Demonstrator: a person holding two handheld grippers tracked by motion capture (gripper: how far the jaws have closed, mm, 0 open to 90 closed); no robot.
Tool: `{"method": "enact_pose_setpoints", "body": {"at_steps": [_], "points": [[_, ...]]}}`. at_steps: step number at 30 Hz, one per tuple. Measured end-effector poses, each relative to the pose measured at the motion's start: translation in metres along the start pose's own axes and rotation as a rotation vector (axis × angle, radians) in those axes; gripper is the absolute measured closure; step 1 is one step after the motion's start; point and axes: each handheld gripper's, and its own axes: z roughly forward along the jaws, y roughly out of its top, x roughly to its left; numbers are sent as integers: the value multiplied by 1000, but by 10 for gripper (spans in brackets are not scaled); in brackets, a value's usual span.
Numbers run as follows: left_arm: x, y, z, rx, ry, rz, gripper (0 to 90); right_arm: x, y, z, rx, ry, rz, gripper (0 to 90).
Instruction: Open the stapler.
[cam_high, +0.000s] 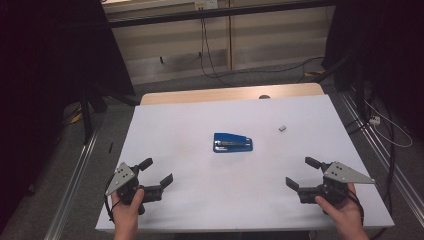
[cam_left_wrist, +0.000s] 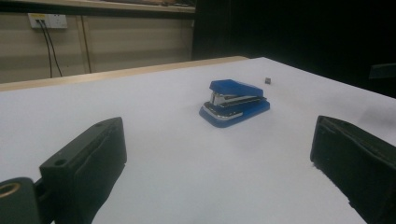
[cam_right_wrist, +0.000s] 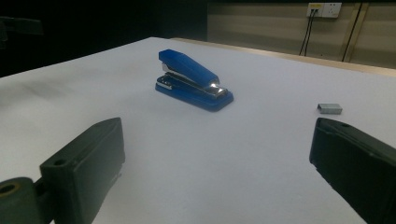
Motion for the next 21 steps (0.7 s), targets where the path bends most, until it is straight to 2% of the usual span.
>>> {"method": "enact_pose_setpoints", "body": {"at_steps": [5,15,21], "points": [[-1,0,0,4,-1,2,36,0,1,0,-5,1,1,33],[-2,3,2,-2,0,1,36,1,1,4,25,2,-5,34],[-5,5,9,4,-19,-14,36,1,6,10,25,8,-18,38]]}}
